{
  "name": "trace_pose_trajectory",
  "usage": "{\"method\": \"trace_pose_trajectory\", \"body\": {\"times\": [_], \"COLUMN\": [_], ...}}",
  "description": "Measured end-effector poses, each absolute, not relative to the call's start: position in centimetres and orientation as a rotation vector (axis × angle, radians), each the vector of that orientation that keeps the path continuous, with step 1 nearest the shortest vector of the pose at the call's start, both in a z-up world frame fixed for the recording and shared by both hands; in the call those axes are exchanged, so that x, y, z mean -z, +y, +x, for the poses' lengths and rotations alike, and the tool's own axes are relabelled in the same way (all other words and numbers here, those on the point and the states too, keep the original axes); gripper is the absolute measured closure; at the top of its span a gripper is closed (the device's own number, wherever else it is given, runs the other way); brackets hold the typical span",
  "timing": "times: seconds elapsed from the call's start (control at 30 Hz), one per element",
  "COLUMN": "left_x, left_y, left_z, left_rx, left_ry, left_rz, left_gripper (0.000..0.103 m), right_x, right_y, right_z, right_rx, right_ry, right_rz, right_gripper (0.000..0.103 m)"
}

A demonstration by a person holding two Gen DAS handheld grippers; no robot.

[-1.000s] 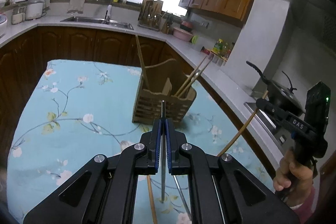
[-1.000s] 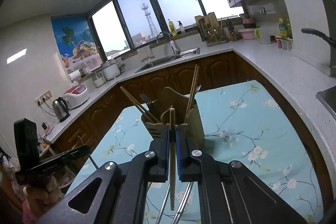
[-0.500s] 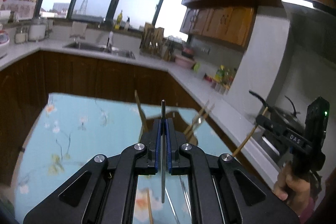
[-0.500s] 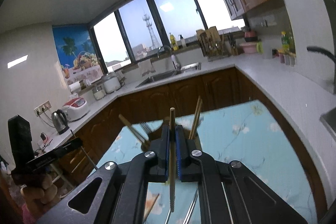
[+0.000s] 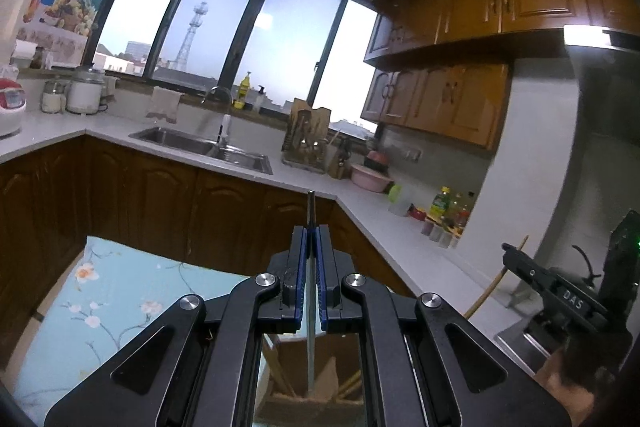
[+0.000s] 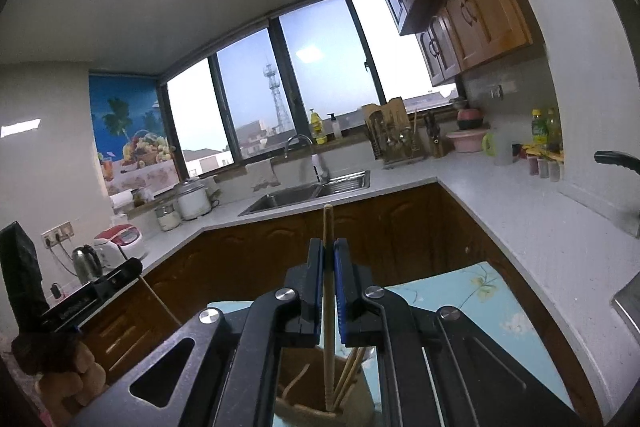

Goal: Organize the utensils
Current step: 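Open the right tool over the caddy while the left tool drops its utensil in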

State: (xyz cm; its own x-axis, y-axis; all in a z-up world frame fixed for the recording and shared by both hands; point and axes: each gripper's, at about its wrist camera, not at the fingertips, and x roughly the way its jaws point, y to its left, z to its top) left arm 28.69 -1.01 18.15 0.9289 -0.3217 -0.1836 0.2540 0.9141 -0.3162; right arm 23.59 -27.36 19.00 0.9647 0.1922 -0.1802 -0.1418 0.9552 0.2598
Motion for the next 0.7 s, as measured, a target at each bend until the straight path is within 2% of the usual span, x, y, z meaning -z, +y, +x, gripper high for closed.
{"method": "trace_pose_trajectory", "body": {"times": [0.37,0.7], "left_x": [-11.3,-8.5], "left_y": [-2.7,-2.7], "left_z": [30.4,30.8], "left_rx": [0.279,0.303], "left_ry": [0.32,0.41], "left_rz": [-0.274,-0.262], "left_gripper": [0.099,0.099], "right_x": [-13.3,-9.8], "right_y": [-26.7,-26.9], "right_z": [26.0,26.8], "right_rx": [-0.147,-0.153], "right_ry": [0.261,0.378], "right_rz": [0.256,0.279], "right_gripper": [0.097,0.096]}}
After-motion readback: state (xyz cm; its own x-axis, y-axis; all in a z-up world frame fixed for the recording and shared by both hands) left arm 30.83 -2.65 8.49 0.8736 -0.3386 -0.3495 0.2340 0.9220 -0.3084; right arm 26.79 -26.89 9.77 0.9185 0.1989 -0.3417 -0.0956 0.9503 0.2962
